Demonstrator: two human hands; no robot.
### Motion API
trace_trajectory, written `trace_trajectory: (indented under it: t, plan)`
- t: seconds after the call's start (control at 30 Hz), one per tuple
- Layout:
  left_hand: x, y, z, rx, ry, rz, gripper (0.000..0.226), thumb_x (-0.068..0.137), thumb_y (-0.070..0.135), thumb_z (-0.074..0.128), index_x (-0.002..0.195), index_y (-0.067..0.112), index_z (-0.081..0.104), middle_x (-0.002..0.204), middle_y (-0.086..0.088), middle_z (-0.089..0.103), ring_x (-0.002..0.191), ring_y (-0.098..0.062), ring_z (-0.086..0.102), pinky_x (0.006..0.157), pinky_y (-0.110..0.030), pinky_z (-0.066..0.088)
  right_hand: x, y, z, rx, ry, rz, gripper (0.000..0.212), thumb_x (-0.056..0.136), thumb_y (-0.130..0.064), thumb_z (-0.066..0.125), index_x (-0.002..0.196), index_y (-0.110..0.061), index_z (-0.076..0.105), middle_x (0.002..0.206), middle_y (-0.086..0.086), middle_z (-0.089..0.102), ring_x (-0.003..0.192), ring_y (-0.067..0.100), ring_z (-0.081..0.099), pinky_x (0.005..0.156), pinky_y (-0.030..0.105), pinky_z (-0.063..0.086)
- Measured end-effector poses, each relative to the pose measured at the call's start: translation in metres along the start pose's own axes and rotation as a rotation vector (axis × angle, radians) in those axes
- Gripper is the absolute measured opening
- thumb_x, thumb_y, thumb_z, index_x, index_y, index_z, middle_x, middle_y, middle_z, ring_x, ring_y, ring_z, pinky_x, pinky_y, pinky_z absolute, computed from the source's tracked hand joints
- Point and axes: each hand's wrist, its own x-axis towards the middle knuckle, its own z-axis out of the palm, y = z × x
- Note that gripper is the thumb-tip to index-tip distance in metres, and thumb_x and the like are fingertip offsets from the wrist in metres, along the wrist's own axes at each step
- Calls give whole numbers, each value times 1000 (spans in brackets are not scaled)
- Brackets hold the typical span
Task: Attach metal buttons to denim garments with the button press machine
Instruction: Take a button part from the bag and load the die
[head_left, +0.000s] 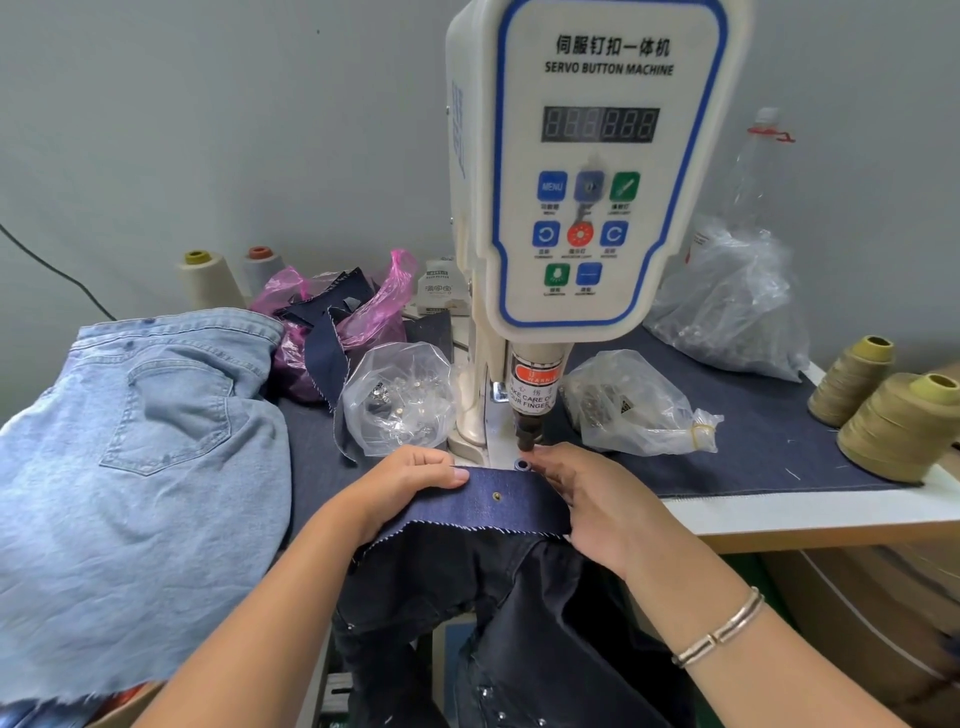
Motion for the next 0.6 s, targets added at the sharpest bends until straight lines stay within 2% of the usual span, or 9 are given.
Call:
trace_trajectory:
  t: [0.07,0.17,0.3,0.37,0.43,0.47,0.53,0.6]
  plan:
    - [0,1,0,3,0,4,35,71,28,69,53,19,40,52,3,33,47,-9,29,50,-23,23,-1,-1,2,15,10,-1,13,80,-14,67,71,-9,75,81,4,72,86,18,62,92,32,42]
    - [0,2,1,4,-3,8,36,71,26,68,51,20,40,51,4,33,46,-8,29,49,-21,23,-2,0,5,51,13,3,10,81,-13,69,85,-6,75,90,7,72,96,21,63,102,35,41]
    - [-1,4,2,15,5,11,36,71,26,69,50,21,41,51,4,34,46,-8,30,49,-22,25,-5,3,5,35,26,-42,12,80,-16,71,70,-12,77,90,4,74,100,20,63,101,35,42]
    - [-2,5,2,36,14,10,36,72,27,68,48,22,41,50,5,35,45,-7,31,48,-20,26,-10,7,7,23,77,-101,8,78,-19,73,74,-13,78,96,3,74,101,20,64,97,36,46]
    - [-2,4,3,55,18,18,37,72,28,68,47,23,41,49,7,34,45,-6,30,47,-18,26,-17,20,8,-34,191,-244,6,79,-18,73,78,-19,79,97,-4,74,98,11,63,83,26,48]
    - [-3,4,5,66,24,25,38,72,28,68,47,23,40,49,7,33,45,-6,29,47,-18,26,-23,28,10,-89,244,-367,14,82,-13,69,81,-25,77,99,-10,72,97,4,61,80,21,45]
    - [-3,4,6,87,32,30,38,73,30,68,48,23,39,50,8,32,47,-6,28,47,-18,25,-38,42,17,-299,312,-677,33,87,-7,61,85,-39,71,105,-23,60,102,-7,53,89,16,39]
    - [-5,7,7,89,40,43,37,74,31,68,50,21,41,53,4,33,50,-9,29,50,-18,25,-47,49,30,-548,298,-921,31,85,-15,56,82,-45,65,102,-24,53,105,-6,46,93,15,32]
